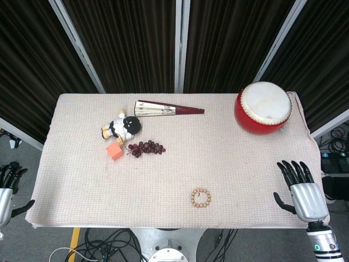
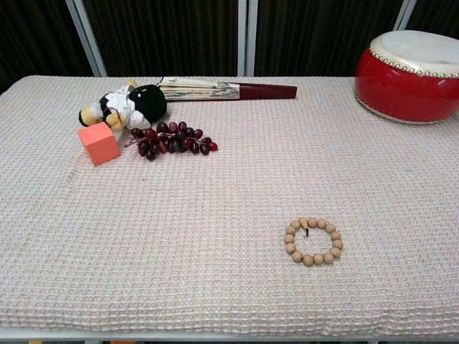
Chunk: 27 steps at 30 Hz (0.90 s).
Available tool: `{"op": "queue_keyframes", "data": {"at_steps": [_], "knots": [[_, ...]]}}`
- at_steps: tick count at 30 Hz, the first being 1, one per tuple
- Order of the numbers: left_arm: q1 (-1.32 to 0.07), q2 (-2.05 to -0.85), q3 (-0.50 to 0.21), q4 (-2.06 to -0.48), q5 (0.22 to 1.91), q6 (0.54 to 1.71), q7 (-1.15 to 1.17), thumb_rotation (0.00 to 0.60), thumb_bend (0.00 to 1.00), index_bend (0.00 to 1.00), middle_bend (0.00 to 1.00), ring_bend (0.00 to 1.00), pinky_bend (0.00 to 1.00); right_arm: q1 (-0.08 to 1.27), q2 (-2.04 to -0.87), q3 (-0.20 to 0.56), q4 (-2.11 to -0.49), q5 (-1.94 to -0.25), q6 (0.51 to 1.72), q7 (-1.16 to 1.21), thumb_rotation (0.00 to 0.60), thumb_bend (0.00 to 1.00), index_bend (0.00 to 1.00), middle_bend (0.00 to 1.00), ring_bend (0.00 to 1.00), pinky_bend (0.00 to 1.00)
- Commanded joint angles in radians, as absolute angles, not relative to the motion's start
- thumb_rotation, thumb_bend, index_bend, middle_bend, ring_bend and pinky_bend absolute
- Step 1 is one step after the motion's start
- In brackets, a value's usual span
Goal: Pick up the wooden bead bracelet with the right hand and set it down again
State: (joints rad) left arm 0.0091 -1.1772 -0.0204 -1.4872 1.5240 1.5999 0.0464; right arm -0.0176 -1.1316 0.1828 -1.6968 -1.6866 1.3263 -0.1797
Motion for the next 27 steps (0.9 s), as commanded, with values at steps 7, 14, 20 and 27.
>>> {"op": "queue_keyframes", "data": {"at_steps": [7,14,20,27], "knots": [[0.001,-1.160,-0.011,-1.520,1.495,1.542,0.060,0.600,0.00,0.19,0.16,0.05,0.10,-0.002,-1.140,0.143,-1.679,-1.699,1.386,-0.166,0.462,0.28,0.00,0.08,0.00,0.00],[0.003,-1.162,-0.014,-1.525,1.491,1.543,0.061,0.600,0.00,0.19,0.15,0.05,0.10,0.048,-1.152,0.122,-1.682,-1.715,1.373,-0.129,0.483,0.29,0.00,0.11,0.00,0.00],[0.003,-1.161,-0.012,-1.527,1.498,1.544,0.055,0.600,0.00,0.19,0.15,0.05,0.10,0.225,-1.219,0.111,-1.662,-1.719,1.137,-0.103,0.596,0.32,0.16,0.24,0.00,0.00],[0.008,-1.158,-0.013,-1.518,1.494,1.548,0.035,0.600,0.00,0.19,0.15,0.05,0.10,0.432,-1.387,0.140,-1.552,-1.646,0.883,-0.141,0.600,0.33,0.26,0.26,0.00,0.00]]}}
